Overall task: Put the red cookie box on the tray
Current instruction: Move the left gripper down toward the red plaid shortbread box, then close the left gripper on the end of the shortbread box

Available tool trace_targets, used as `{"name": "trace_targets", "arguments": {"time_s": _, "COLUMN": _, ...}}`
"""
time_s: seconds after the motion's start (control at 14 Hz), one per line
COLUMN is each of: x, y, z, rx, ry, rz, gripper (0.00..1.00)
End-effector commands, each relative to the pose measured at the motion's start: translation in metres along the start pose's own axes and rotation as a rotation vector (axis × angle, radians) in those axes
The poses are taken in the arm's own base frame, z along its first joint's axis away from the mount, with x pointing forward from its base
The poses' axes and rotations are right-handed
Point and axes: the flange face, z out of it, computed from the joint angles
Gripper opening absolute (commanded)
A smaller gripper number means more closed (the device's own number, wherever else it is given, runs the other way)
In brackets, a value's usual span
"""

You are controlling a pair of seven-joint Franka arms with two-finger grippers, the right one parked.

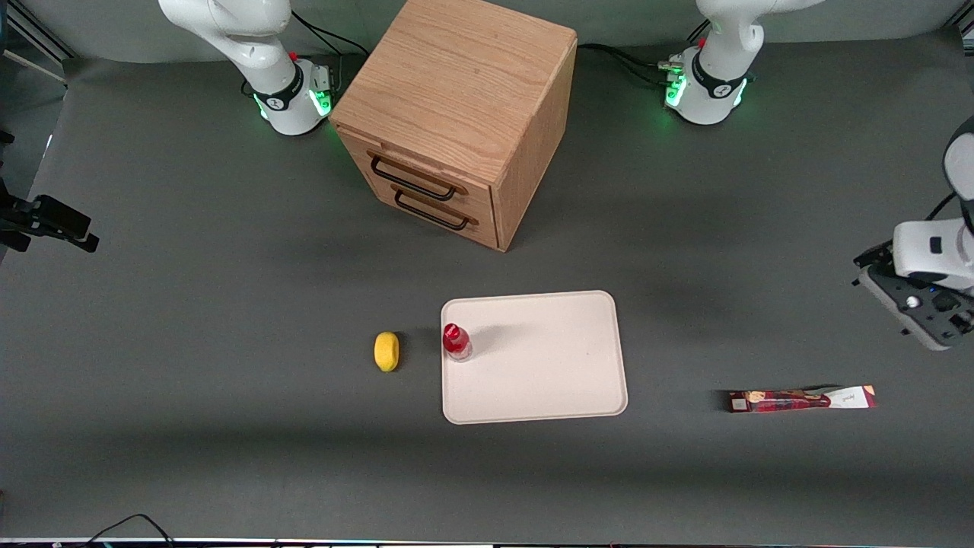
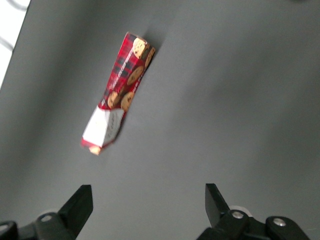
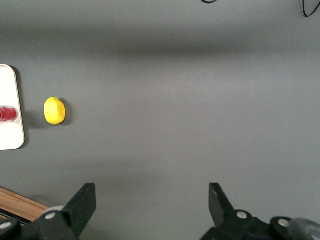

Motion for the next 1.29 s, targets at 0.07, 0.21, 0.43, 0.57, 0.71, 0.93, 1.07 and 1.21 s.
{"name": "trace_targets", "arguments": {"time_s": 0.07, "x": 0.013, "y": -0.028, "z": 0.053, "rx": 0.03, "ry": 0.007, "rz": 0.19, "gripper": 1.0}}
{"name": "trace_targets", "arguments": {"time_s": 0.21, "x": 0.022, "y": -0.039, "z": 0.083, "rx": 0.075, "ry": 0.028, "rz": 0.245, "gripper": 1.0}}
{"name": "trace_targets", "arguments": {"time_s": 0.43, "x": 0.029, "y": -0.044, "z": 0.122, "rx": 0.086, "ry": 0.043, "rz": 0.295, "gripper": 1.0}}
{"name": "trace_targets", "arguments": {"time_s": 0.57, "x": 0.032, "y": -0.046, "z": 0.14, "rx": 0.106, "ry": 0.042, "rz": 0.312, "gripper": 1.0}}
{"name": "trace_targets", "arguments": {"time_s": 0.71, "x": 0.036, "y": -0.049, "z": 0.163, "rx": 0.121, "ry": 0.05, "rz": 0.379, "gripper": 1.0}}
{"name": "trace_targets", "arguments": {"time_s": 0.93, "x": 0.043, "y": -0.051, "z": 0.196, "rx": 0.156, "ry": 0.065, "rz": 0.4, "gripper": 1.0}}
{"name": "trace_targets", "arguments": {"time_s": 1.07, "x": 0.043, "y": -0.053, "z": 0.21, "rx": 0.174, "ry": 0.07, "rz": 0.407, "gripper": 1.0}}
{"name": "trace_targets", "arguments": {"time_s": 1.21, "x": 0.046, "y": -0.053, "z": 0.218, "rx": 0.194, "ry": 0.075, "rz": 0.413, "gripper": 1.0}}
